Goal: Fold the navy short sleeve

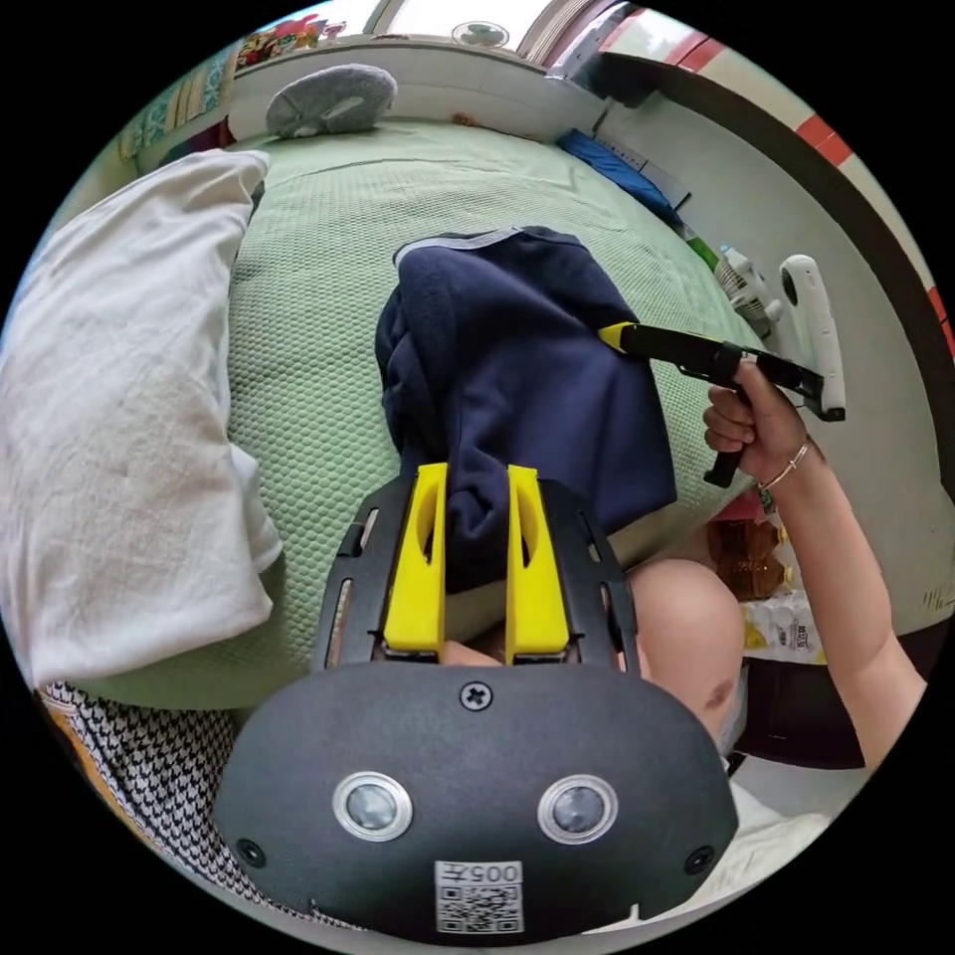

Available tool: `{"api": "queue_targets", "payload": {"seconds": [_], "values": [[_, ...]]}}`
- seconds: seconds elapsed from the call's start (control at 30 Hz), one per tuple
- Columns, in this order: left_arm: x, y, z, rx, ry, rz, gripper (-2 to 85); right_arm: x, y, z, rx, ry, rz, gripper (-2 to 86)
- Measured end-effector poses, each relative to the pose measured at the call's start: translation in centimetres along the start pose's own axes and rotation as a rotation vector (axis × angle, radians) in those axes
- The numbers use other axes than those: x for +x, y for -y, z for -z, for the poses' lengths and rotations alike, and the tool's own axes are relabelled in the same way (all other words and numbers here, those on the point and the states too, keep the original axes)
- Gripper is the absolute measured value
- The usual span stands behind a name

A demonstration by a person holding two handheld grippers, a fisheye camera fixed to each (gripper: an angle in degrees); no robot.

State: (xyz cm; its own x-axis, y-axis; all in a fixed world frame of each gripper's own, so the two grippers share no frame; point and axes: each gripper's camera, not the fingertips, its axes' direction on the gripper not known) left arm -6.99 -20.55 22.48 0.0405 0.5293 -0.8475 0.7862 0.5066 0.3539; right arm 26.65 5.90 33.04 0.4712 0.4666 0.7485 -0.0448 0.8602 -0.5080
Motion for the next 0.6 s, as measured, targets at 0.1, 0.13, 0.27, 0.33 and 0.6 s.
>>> {"api": "queue_targets", "payload": {"seconds": [0.1, 0.13, 0.27, 0.33, 0.6], "values": [[3.7, 1.6, -1.8, -0.001, 0.010, 0.004, 9.8, 2.2, 0.2, 1.5, -0.006, 0.003, -0.012, -1.0], [5.4, 2.4, -2.8, -0.005, -0.015, -0.017, 9.8, 3.4, 0.3, 2.2, -0.006, -0.025, -0.020, -1.0], [12.8, 6.4, -6.1, -0.065, 0.026, -0.168, 9.8, 8.4, 0.5, 4.8, -0.036, -0.057, -0.054, -1.0], [15.9, 8.4, -7.6, -0.081, -0.045, -0.231, 9.8, 10.4, 0.6, 6.0, -0.041, -0.158, -0.059, -1.0], [26.7, 15.3, -12.7, -0.002, -0.248, -0.323, 7.5, 20.5, 2.2, 10.4, -0.168, -0.408, -0.049, -1.0]]}}
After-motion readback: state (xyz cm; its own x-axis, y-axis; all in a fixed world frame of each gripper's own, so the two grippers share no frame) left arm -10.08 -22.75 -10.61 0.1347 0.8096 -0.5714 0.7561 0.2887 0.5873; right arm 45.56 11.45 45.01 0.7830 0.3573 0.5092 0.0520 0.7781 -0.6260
